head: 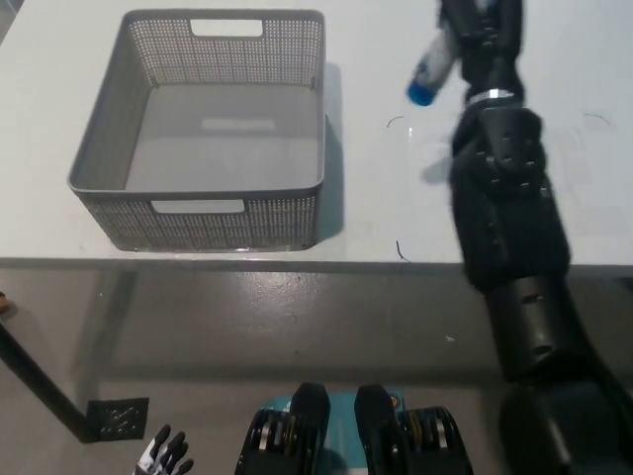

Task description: Use the right hand to pick up a shampoo and place it into a container on the left side

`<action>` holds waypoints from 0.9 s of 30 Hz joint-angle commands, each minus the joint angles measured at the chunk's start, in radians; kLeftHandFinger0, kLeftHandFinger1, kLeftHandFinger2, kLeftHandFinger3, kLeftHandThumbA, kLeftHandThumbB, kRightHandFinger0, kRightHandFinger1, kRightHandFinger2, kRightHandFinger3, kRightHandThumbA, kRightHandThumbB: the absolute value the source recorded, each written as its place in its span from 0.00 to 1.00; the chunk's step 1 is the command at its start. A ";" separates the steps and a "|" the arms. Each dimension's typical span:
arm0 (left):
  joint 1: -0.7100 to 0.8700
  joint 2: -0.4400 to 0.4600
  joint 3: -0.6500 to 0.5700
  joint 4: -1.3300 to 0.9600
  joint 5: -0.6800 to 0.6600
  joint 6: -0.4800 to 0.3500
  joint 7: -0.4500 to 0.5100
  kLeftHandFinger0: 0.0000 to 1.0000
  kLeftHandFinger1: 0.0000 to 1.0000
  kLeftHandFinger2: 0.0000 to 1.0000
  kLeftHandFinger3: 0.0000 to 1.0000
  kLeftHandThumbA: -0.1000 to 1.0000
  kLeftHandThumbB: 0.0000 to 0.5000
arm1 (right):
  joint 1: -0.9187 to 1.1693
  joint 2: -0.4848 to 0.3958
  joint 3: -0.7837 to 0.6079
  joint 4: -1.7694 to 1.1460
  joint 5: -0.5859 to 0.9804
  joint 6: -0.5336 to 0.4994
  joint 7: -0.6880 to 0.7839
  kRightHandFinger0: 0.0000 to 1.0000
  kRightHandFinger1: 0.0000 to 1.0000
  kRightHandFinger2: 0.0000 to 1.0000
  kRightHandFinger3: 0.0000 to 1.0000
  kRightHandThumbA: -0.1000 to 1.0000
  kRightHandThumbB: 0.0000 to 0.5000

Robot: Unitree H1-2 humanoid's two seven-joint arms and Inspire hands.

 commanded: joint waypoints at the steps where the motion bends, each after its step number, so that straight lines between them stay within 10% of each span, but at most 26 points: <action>1: -0.019 -0.011 -0.011 0.018 0.041 -0.005 0.015 1.00 1.00 1.00 1.00 0.95 0.12 | -0.094 0.042 0.054 -0.011 -0.045 0.022 0.003 0.00 0.19 0.54 0.68 0.00 0.23; 14: -0.031 -0.029 -0.019 0.067 0.071 -0.023 0.016 1.00 1.00 1.00 1.00 0.93 0.09 | -0.155 0.160 0.101 0.170 -0.064 -0.016 -0.059 0.00 0.27 0.69 0.73 0.00 0.18; 18: -0.030 -0.027 -0.025 0.071 0.062 -0.031 0.005 1.00 1.00 1.00 1.00 0.93 0.07 | -0.174 0.172 0.102 0.244 -0.074 -0.039 -0.088 0.00 0.08 0.43 0.61 0.00 0.17; 19: -0.022 -0.028 -0.030 0.056 0.054 -0.012 0.000 1.00 1.00 1.00 1.00 0.92 0.06 | -0.178 0.174 0.111 0.265 -0.096 -0.030 -0.113 0.00 0.00 0.35 0.76 0.00 0.20; 20: -0.018 -0.029 -0.036 0.045 0.051 0.003 -0.003 1.00 1.00 1.00 1.00 0.92 0.06 | -0.183 0.174 0.113 0.295 -0.102 -0.045 -0.121 0.00 0.03 0.40 0.51 0.00 0.20; 22: -0.015 -0.028 -0.041 0.043 0.054 0.001 -0.004 1.00 1.00 1.00 1.00 0.93 0.06 | -0.183 0.177 0.100 0.330 -0.080 -0.076 -0.111 0.00 0.15 0.58 0.35 0.00 0.21; 27: -0.012 -0.017 -0.057 0.041 0.053 -0.013 -0.007 1.00 1.00 1.00 1.00 0.93 0.05 | -0.170 0.175 0.117 0.373 -0.104 -0.071 -0.124 0.02 0.39 0.77 0.65 0.00 0.26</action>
